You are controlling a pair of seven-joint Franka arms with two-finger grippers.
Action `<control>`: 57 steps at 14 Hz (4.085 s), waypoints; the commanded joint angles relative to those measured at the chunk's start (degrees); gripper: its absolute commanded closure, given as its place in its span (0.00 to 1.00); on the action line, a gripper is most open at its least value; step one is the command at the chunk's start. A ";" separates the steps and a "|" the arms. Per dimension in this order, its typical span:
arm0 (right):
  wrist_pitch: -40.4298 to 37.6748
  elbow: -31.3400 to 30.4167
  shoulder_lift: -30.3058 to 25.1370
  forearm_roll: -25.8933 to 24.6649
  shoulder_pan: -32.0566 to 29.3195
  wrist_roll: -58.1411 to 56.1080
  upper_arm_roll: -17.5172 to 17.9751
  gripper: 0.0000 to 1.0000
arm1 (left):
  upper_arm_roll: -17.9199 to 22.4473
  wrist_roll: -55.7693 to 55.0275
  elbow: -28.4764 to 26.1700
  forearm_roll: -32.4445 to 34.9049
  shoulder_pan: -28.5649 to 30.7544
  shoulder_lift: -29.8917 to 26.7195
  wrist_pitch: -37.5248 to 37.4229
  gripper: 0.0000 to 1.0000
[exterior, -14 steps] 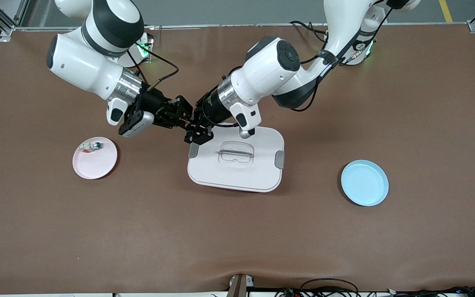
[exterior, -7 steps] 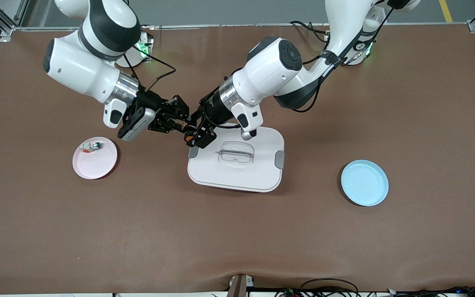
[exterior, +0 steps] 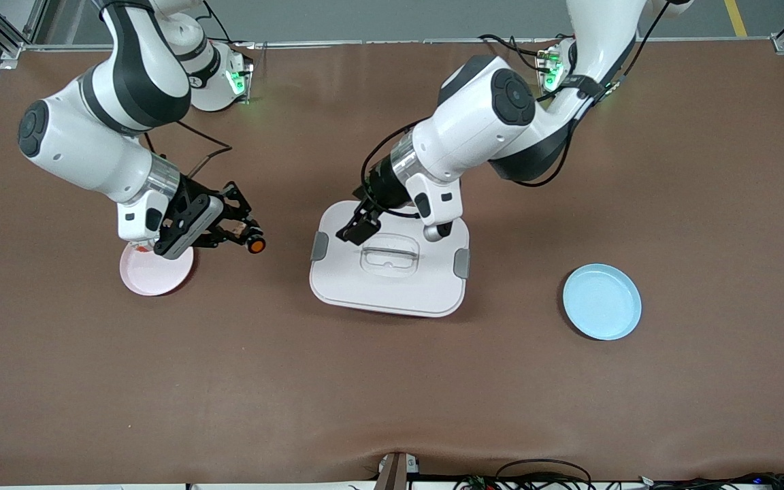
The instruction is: Transfer orange switch to right arm and place
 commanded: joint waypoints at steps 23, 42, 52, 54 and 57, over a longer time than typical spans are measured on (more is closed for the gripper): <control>27.43 -12.79 17.08 -23.49 -21.38 -45.36 0.63 1.00 | 0.25 81.72 -0.42 22.55 34.47 -12.58 -43.25 0.00; 30.17 -14.55 19.02 -23.57 -23.84 -51.69 0.63 0.42 | 0.60 84.18 -4.54 19.57 44.67 -18.28 -32.88 0.00; 9.17 -6.46 14.81 -23.05 -23.94 -43.28 0.72 0.00 | 23.44 84.18 -8.15 18.16 21.21 -22.33 -31.99 0.00; 5.40 -6.46 12.79 -23.05 -23.32 -37.92 0.81 0.00 | 25.99 84.27 -9.99 18.16 18.83 -23.82 -31.04 0.00; 1.34 -6.37 10.15 -23.05 -22.36 -31.40 0.99 0.00 | 26.00 84.27 -17.79 18.16 18.39 -28.47 -24.72 0.00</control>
